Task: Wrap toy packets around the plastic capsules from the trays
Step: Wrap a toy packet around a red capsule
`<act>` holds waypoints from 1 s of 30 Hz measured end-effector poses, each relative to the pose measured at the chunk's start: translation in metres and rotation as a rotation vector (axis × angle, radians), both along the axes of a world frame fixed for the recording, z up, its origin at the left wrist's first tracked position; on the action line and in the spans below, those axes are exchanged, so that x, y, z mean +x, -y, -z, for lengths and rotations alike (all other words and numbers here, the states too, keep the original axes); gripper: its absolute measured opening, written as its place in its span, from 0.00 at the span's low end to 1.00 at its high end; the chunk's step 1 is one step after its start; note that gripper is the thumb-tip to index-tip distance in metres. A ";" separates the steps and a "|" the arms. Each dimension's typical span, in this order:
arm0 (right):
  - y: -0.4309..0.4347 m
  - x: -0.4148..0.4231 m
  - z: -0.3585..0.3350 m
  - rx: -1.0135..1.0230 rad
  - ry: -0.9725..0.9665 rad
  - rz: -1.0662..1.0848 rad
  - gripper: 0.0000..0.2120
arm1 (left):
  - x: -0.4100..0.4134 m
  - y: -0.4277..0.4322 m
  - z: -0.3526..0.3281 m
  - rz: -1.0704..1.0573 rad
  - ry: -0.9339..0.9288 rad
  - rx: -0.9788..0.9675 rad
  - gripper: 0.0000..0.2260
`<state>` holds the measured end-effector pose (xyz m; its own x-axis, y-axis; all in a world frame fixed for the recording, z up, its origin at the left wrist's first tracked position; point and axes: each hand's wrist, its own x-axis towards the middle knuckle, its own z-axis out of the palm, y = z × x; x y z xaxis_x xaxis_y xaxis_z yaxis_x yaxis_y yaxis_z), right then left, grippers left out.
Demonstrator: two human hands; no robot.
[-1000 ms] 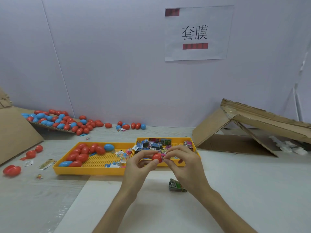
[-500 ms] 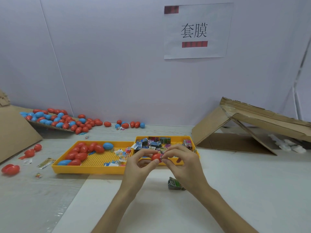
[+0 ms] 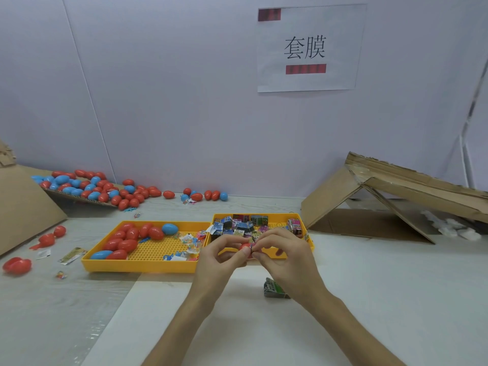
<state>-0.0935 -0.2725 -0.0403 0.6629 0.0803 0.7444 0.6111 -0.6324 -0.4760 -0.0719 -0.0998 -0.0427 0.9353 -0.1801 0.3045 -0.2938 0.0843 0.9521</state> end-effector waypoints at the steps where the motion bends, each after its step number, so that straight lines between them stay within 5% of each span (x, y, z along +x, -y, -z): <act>1: 0.000 0.000 0.000 -0.005 0.000 0.002 0.06 | 0.000 0.000 0.000 0.004 -0.008 -0.002 0.07; 6: 0.000 -0.003 -0.003 -0.015 0.010 -0.025 0.10 | 0.002 0.000 0.002 0.007 -0.047 -0.021 0.05; 13: 0.000 -0.004 -0.005 0.038 -0.105 -0.106 0.27 | 0.002 -0.002 -0.001 0.064 -0.143 -0.171 0.06; 30: 0.001 -0.003 -0.001 0.053 -0.123 -0.088 0.28 | -0.001 -0.006 -0.003 0.208 -0.359 -0.295 0.13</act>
<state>-0.0961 -0.2731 -0.0389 0.7412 0.1049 0.6631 0.5983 -0.5511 -0.5816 -0.0725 -0.0939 -0.0396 0.9440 -0.3280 0.0368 0.0987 0.3868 0.9169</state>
